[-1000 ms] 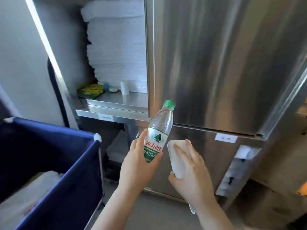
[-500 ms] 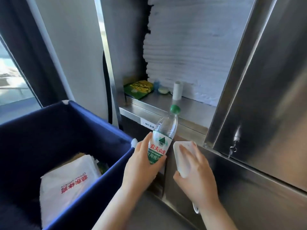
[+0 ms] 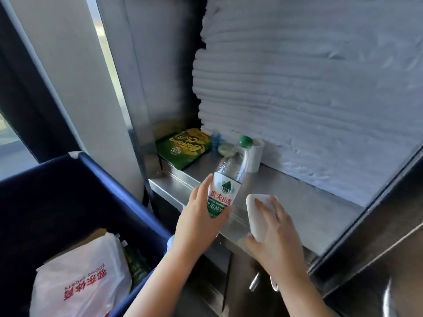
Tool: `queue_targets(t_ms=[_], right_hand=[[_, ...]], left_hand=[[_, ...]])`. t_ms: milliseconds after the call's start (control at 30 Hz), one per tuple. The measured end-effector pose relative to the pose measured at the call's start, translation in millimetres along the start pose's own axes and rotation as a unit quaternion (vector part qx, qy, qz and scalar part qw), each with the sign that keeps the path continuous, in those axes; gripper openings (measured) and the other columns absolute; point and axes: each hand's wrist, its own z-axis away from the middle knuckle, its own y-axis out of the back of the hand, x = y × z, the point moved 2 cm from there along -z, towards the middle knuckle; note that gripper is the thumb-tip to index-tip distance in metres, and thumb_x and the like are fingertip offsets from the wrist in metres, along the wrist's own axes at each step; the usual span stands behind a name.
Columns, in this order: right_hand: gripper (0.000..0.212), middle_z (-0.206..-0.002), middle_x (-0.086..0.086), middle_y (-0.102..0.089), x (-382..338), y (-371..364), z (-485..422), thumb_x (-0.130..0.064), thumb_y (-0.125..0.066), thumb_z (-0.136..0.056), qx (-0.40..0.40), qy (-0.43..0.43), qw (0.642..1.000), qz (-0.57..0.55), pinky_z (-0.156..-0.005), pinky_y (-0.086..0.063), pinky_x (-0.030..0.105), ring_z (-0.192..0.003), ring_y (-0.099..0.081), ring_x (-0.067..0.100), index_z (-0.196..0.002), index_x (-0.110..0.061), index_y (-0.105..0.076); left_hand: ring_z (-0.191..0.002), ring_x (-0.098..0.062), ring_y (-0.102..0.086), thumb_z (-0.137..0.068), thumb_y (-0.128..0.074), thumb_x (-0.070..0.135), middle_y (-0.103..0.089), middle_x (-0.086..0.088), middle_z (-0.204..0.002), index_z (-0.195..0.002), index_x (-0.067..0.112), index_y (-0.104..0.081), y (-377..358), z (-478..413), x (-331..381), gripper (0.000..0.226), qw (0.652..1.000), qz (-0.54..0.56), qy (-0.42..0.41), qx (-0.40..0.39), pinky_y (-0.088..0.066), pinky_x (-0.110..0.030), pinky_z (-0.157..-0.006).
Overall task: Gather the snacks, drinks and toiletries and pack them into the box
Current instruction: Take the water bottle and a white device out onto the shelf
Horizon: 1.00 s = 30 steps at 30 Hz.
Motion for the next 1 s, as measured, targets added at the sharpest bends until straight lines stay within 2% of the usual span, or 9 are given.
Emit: queue_targets(t_ms=[100,200,267,367,467,600,800,900,1000], right_hand=[[0.085,-0.137,0.011,-0.048,6.3,-12.1,-25.4,-0.020,-0.080,-0.051,0.006,-0.014,1.000,0.011,-0.075,-0.053,0.038,-0.104,-0.057,0.034,-0.130,-0.028,-0.051],[0.081,-0.140,0.010,-0.045,12.9,-27.7,-47.9,-0.023,-0.079,-0.054,0.013,-0.040,0.999,0.031,-0.077,-0.053,0.038,-0.107,-0.055,0.034,-0.129,-0.032,-0.048],[0.079,-0.143,0.007,-0.042,16.6,-36.9,-59.5,-0.024,-0.076,-0.056,0.019,-0.062,0.997,0.040,-0.081,-0.050,0.036,-0.112,-0.053,0.031,-0.128,-0.034,-0.047],[0.076,-0.145,0.003,-0.041,20.9,-46.8,-74.3,-0.022,-0.072,-0.057,0.037,-0.095,0.994,0.047,-0.084,-0.048,0.033,-0.118,-0.050,0.028,-0.129,-0.032,-0.050],[0.075,-0.145,0.000,-0.041,22.5,-51.6,-83.4,-0.021,-0.073,-0.058,0.055,-0.118,0.990,0.060,-0.085,-0.046,0.031,-0.121,-0.048,0.026,-0.130,-0.029,-0.052],[0.076,-0.149,-0.008,-0.034,21.5,-53.2,-88.0,-0.025,-0.069,-0.061,0.046,-0.153,0.984,0.078,-0.088,-0.042,0.027,-0.127,-0.041,0.019,-0.133,-0.035,-0.047],[0.063,-0.141,0.007,-0.046,16.9,-50.6,-91.9,-0.031,-0.072,-0.069,0.047,-0.126,0.984,0.120,-0.089,-0.046,0.040,-0.119,-0.051,0.033,-0.129,-0.022,-0.055],[0.059,-0.142,0.007,-0.043,13.6,-48.4,-88.9,-0.047,-0.067,-0.077,0.037,-0.124,0.983,0.134,-0.101,-0.037,0.040,-0.131,-0.040,0.028,-0.129,-0.021,-0.054],[0.058,-0.128,0.005,-0.054,8.8,-42.9,-82.0,-0.048,-0.074,-0.070,0.082,-0.129,0.977,0.146,-0.091,-0.043,0.039,-0.115,-0.050,0.029,-0.117,-0.017,-0.061]], left_hand=[[-0.105,-0.004,-0.053,-0.076,-0.066,0.050,-0.045,0.014,-0.135,-0.141,0.043,-0.023,-11.1,-34.4,-12.0,0.079,1.000,0.015,-0.011,-0.010,-0.043,-0.021,-0.075],[-0.099,0.011,-0.042,-0.076,-0.067,0.047,-0.043,0.015,-0.133,-0.143,0.039,-0.025,-26.0,-69.1,-21.1,0.079,0.998,0.043,-0.037,-0.028,-0.037,-0.013,-0.072],[-0.095,0.023,-0.034,-0.077,-0.068,0.046,-0.037,0.024,-0.124,-0.141,0.043,-0.023,-36.3,-89.5,-26.9,0.078,0.996,0.063,-0.053,-0.043,-0.035,-0.005,-0.065],[-0.091,0.029,-0.036,-0.077,-0.066,0.049,-0.033,0.033,-0.116,-0.138,0.049,-0.020,-50.0,-112.4,-34.4,0.076,0.992,0.087,-0.068,-0.064,-0.033,-0.004,-0.064],[-0.096,0.029,-0.039,-0.076,-0.061,0.051,-0.036,0.033,-0.114,-0.138,0.046,-0.022,-60.4,-127.1,-39.3,0.074,0.987,0.115,-0.083,-0.075,-0.035,-0.001,-0.064],[-0.106,0.027,-0.033,-0.080,-0.059,0.046,-0.035,0.024,-0.120,-0.143,0.030,-0.025,-70.4,-138.7,-46.8,0.073,0.979,0.158,-0.104,-0.071,-0.030,0.006,-0.075],[-0.117,0.012,-0.041,-0.079,-0.059,0.042,-0.038,0.017,-0.133,-0.142,0.044,-0.014,-84.2,-143.2,-57.3,0.078,0.961,0.226,-0.110,-0.117,-0.033,0.001,-0.084],[-0.104,0.013,-0.047,-0.077,-0.054,0.053,-0.043,0.021,-0.129,-0.138,0.048,-0.008,-90.4,-142.3,-62.5,0.077,0.960,0.201,-0.104,-0.163,-0.039,-0.003,-0.074],[-0.097,0.007,-0.049,-0.075,-0.050,0.058,-0.047,0.018,-0.126,-0.136,0.047,-0.009,-93.7,-142.0,-63.5,0.075,0.962,0.181,-0.115,-0.169,-0.041,-0.017,-0.068]])
